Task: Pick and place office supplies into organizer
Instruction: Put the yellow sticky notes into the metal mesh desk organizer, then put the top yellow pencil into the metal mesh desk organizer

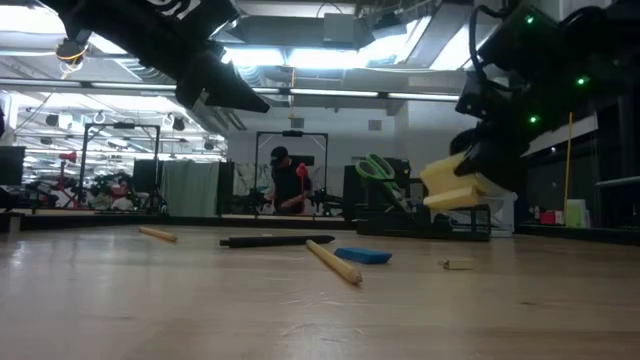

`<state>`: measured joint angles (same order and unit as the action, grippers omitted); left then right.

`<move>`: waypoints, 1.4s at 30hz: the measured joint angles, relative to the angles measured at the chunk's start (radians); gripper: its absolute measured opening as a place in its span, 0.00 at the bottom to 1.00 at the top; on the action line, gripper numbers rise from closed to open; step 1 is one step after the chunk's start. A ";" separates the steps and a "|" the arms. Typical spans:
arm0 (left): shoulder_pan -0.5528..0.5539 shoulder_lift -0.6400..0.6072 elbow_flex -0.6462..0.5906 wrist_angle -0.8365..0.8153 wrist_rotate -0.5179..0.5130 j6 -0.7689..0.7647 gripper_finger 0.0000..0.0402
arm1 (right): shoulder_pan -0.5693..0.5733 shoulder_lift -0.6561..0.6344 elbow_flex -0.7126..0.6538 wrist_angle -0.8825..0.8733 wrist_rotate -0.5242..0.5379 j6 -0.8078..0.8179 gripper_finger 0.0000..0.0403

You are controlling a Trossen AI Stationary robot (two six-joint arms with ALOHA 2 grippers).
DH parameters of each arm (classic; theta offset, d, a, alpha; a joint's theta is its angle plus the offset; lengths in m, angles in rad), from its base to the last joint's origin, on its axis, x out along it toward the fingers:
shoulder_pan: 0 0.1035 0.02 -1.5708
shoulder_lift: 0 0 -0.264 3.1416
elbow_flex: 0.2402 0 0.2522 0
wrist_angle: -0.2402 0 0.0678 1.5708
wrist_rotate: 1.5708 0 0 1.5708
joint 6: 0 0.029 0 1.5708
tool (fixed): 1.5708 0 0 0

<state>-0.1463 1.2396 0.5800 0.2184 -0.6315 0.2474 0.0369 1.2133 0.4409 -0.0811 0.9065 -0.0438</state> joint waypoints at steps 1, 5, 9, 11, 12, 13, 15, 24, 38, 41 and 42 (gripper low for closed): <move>0.000 0.000 0.000 0.002 0.000 0.000 0.00 | -0.008 0.000 -0.005 0.014 -0.004 -0.014 0.05; 0.000 0.000 0.000 0.002 0.000 -0.001 0.01 | -0.041 0.000 -0.028 0.061 -0.045 -0.041 0.05; 0.000 0.000 0.000 0.003 0.000 0.000 0.00 | -0.061 0.000 -0.059 0.111 -0.091 -0.049 0.05; 0.000 0.000 0.000 0.003 0.000 -0.001 0.00 | -0.062 0.000 -0.069 0.113 -0.094 -0.048 0.05; 0.000 0.000 0.000 0.003 0.000 -0.001 0.00 | -0.062 0.000 -0.073 0.113 -0.094 -0.048 0.05; 0.000 0.000 0.000 0.003 0.000 -0.001 0.01 | -0.062 0.000 -0.075 0.112 -0.097 -0.050 0.05; 0.000 0.000 0.000 0.003 0.000 0.000 0.01 | -0.061 0.000 -0.084 0.116 -0.104 -0.071 0.05; 0.000 0.001 0.000 0.034 0.003 0.000 0.01 | -0.093 0.000 -0.088 0.123 -0.108 -0.067 0.23; 0.000 0.001 0.000 0.045 0.004 0.000 0.01 | -0.128 0.000 -0.088 0.147 -0.186 -0.065 0.35; 0.000 0.001 0.000 0.045 0.004 0.001 0.01 | -0.128 0.001 -0.088 0.182 -0.186 -0.089 0.35; 0.000 0.001 0.000 0.045 0.004 0.000 0.00 | -0.128 0.001 -0.088 0.188 -0.185 -0.099 0.35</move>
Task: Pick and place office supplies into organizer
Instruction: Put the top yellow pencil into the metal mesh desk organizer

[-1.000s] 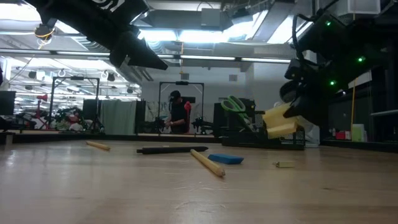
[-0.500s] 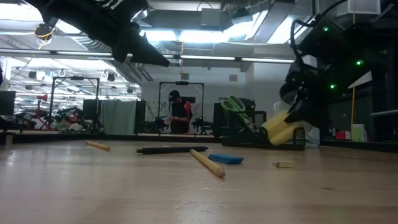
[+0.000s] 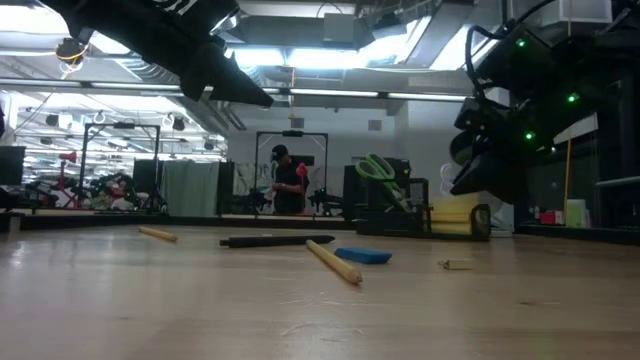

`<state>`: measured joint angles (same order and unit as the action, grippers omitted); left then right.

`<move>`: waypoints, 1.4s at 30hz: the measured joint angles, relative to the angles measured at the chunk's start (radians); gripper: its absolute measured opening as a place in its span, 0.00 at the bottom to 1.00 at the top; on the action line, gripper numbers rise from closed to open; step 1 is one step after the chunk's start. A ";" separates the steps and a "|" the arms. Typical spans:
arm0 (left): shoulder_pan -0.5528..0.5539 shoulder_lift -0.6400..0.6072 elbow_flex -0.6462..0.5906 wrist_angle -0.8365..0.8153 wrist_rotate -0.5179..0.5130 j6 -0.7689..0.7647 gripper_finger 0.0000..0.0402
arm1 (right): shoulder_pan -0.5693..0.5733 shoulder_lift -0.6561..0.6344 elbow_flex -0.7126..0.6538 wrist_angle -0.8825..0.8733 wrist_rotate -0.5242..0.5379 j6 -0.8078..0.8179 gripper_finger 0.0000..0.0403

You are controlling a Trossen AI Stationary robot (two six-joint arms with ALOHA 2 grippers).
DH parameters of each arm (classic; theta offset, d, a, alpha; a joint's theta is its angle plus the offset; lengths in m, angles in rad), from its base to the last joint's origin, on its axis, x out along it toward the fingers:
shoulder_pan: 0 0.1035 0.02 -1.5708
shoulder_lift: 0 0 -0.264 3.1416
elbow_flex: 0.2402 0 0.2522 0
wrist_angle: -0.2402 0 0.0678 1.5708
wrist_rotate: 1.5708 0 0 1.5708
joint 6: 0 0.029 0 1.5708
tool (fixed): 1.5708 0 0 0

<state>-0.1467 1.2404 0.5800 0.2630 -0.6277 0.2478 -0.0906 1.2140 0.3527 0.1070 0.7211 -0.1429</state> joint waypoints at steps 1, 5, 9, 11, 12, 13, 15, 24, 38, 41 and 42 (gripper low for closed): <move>0.000 0.000 0.000 0.000 0.000 0.000 0.00 | 0.000 0.000 0.000 0.003 0.000 -0.016 0.35; 0.000 0.000 0.000 0.000 0.000 0.001 0.01 | 0.000 0.000 0.022 -0.002 0.000 -0.021 0.36; 0.000 0.000 0.000 0.000 0.002 0.002 0.01 | 0.000 0.000 0.063 0.000 0.000 -0.023 0.36; 0.000 0.000 0.000 -0.001 0.021 0.002 0.01 | 0.000 0.000 0.082 -0.002 0.000 -0.023 0.36; 0.000 0.000 0.000 -0.001 0.034 0.002 0.00 | 0.000 0.000 0.092 -0.003 0.000 -0.023 0.36; 0.000 0.000 0.000 -0.001 0.050 0.002 0.00 | 0.000 0.000 0.103 -0.004 0.000 -0.023 0.36; -0.002 0.000 0.000 -0.001 0.067 0.002 0.01 | 0.004 0.000 0.125 -0.003 0.000 -0.023 0.35; -0.034 0.000 0.000 -0.005 0.036 -0.048 0.08 | 0.025 0.000 0.258 -0.131 -0.049 -0.014 0.12; -0.080 0.003 0.067 -0.324 -0.040 -0.184 0.17 | 0.083 0.000 0.324 -0.177 -0.189 0.114 0.02; -0.065 0.021 0.135 -0.542 -0.016 -0.289 0.19 | 0.083 0.000 0.325 -0.167 -0.249 0.161 0.03; -0.059 0.027 0.154 -0.600 -0.006 -0.305 0.19 | 0.083 0.000 0.325 -0.166 -0.269 0.166 0.03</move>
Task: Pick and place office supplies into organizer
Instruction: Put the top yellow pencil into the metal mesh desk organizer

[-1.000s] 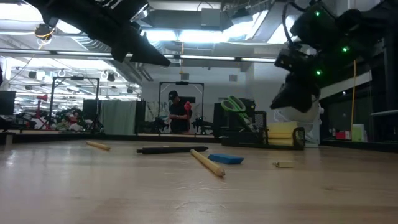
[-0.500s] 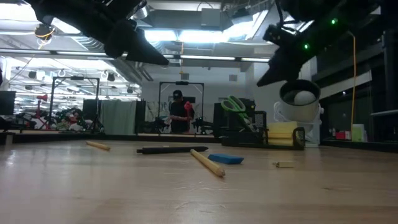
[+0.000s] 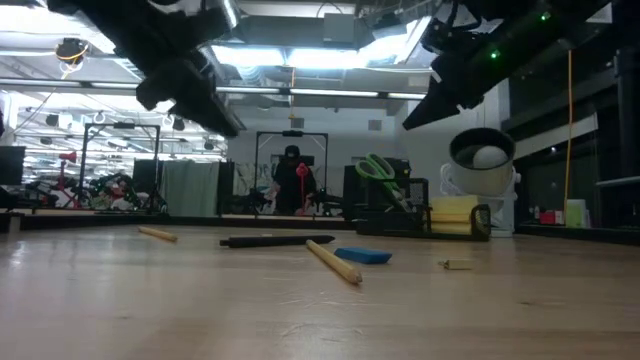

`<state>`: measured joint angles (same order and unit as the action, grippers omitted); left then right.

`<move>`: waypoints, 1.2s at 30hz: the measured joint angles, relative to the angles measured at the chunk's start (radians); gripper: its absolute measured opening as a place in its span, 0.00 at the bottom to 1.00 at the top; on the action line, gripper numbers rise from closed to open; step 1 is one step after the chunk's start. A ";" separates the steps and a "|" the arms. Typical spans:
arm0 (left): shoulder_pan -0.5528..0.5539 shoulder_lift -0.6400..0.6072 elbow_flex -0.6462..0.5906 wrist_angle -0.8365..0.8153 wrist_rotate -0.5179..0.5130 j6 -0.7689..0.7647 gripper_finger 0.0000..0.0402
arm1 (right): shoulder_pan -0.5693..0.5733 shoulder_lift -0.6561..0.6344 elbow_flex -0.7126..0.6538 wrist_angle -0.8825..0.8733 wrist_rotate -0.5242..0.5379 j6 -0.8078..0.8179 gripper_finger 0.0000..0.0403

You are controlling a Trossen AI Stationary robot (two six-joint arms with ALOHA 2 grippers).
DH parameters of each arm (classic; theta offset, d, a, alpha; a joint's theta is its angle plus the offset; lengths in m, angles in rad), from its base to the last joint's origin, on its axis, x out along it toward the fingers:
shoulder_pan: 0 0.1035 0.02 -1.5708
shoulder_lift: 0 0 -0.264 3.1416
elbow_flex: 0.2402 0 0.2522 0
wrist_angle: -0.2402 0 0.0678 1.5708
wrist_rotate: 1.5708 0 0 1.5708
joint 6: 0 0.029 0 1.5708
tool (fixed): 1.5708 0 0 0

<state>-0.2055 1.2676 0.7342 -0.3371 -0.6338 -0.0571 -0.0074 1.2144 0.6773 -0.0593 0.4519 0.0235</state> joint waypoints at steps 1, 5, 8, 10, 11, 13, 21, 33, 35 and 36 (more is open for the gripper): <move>0.005 0.008 0.016 -0.048 0.002 -0.005 0.20 | 0.000 0.000 0.000 0.000 -0.016 0.001 0.03; 0.032 0.031 0.051 -0.204 0.030 0.068 0.21 | -0.002 0.000 0.000 0.025 -0.037 0.003 0.01; 0.057 0.035 0.054 -0.224 0.081 0.139 0.23 | -0.004 0.000 0.000 0.048 -0.039 0.056 0.01; 0.066 0.035 0.054 -0.224 0.112 0.193 0.24 | -0.005 0.000 0.000 0.049 -0.060 0.086 0.02; 0.069 0.035 0.054 -0.226 0.115 0.223 0.24 | -0.005 0.000 0.000 0.050 -0.065 0.097 0.02; 0.075 0.035 0.054 -0.247 0.116 0.270 0.25 | -0.005 0.000 0.000 0.050 -0.086 0.103 0.02; 0.125 0.047 0.054 -0.458 0.218 0.297 0.29 | -0.005 0.000 0.000 0.061 -0.117 0.059 0.02; 0.243 0.162 0.054 -0.511 0.370 0.494 0.27 | -0.023 0.000 0.000 0.128 -0.187 -0.019 0.02; 0.265 0.190 0.054 -0.513 0.362 0.524 0.26 | -0.023 0.000 0.000 0.127 -0.187 -0.026 0.03; 0.277 0.202 0.054 -0.512 0.360 0.535 0.26 | -0.023 0.000 0.000 0.128 -0.187 -0.028 0.03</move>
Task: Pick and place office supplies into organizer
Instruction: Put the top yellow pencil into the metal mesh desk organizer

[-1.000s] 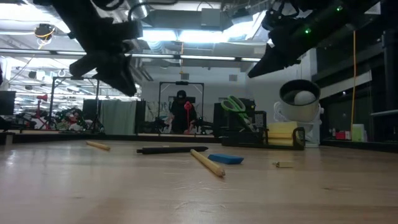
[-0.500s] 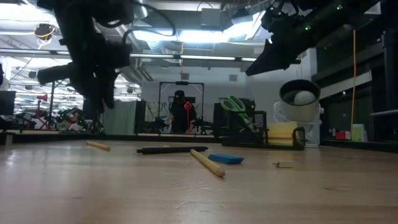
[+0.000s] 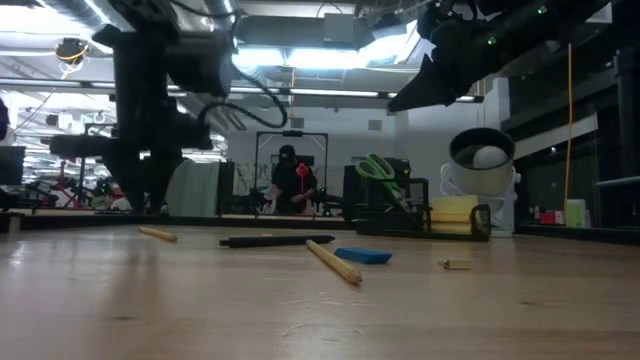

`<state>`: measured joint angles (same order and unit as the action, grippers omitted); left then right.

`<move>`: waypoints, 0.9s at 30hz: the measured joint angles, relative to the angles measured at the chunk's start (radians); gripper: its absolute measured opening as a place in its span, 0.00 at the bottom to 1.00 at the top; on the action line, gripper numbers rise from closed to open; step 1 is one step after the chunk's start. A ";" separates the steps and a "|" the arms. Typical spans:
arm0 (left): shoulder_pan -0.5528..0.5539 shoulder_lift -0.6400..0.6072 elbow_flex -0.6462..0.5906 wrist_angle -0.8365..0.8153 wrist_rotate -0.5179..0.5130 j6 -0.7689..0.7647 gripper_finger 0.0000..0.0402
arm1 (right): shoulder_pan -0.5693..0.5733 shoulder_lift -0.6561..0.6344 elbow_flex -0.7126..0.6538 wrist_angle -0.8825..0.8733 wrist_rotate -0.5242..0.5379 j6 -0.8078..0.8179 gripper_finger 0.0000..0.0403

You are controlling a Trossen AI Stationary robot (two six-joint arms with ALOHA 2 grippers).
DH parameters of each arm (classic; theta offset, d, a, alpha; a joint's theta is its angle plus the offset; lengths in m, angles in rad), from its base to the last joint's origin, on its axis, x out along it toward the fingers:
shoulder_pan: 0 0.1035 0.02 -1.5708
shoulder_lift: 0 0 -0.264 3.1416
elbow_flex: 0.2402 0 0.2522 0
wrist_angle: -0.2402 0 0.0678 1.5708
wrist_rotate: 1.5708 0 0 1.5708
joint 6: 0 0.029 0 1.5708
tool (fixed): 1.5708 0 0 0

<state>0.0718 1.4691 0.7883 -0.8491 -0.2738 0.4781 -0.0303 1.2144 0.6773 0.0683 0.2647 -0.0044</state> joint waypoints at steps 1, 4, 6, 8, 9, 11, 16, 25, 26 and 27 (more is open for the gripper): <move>0.013 0.011 0.000 -0.001 0.000 0.010 0.26 | 0.000 0.000 0.000 0.000 0.000 0.000 0.03; 0.051 0.035 0.000 -0.011 -0.001 0.026 0.25 | 0.000 0.000 0.000 0.000 0.000 -0.002 0.03; 0.076 0.045 0.000 -0.031 -0.001 0.049 0.25 | 0.000 0.000 0.000 0.000 0.000 -0.004 0.03; 0.100 0.049 0.000 -0.037 -0.001 0.080 0.25 | 0.000 0.000 0.000 0.000 0.000 -0.008 0.03; 0.112 0.051 0.000 -0.035 -0.001 0.098 0.25 | 0.000 0.000 0.000 -0.001 0.000 -0.017 0.03; 0.136 0.050 0.000 -0.034 0.000 0.132 0.25 | 0.000 0.000 0.000 0.000 0.000 -0.029 0.03; 0.198 0.050 0.000 -0.021 0.047 0.182 0.25 | 0.000 0.000 0.000 -0.004 -0.004 -0.030 0.03; 0.274 0.050 -0.073 0.075 0.097 0.290 0.25 | 0.000 0.000 0.000 -0.006 -0.005 -0.031 0.03; 0.278 0.046 -0.082 0.085 0.097 0.294 0.25 | 0.000 0.000 0.000 -0.006 -0.005 -0.031 0.03; 0.282 0.045 -0.092 0.092 0.097 0.295 0.25 | 0.000 0.000 0.000 -0.006 -0.005 -0.031 0.03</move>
<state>0.3541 1.5143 0.6965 -0.7576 -0.1772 0.7729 -0.0307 1.2144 0.6769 0.0619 0.2600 -0.0353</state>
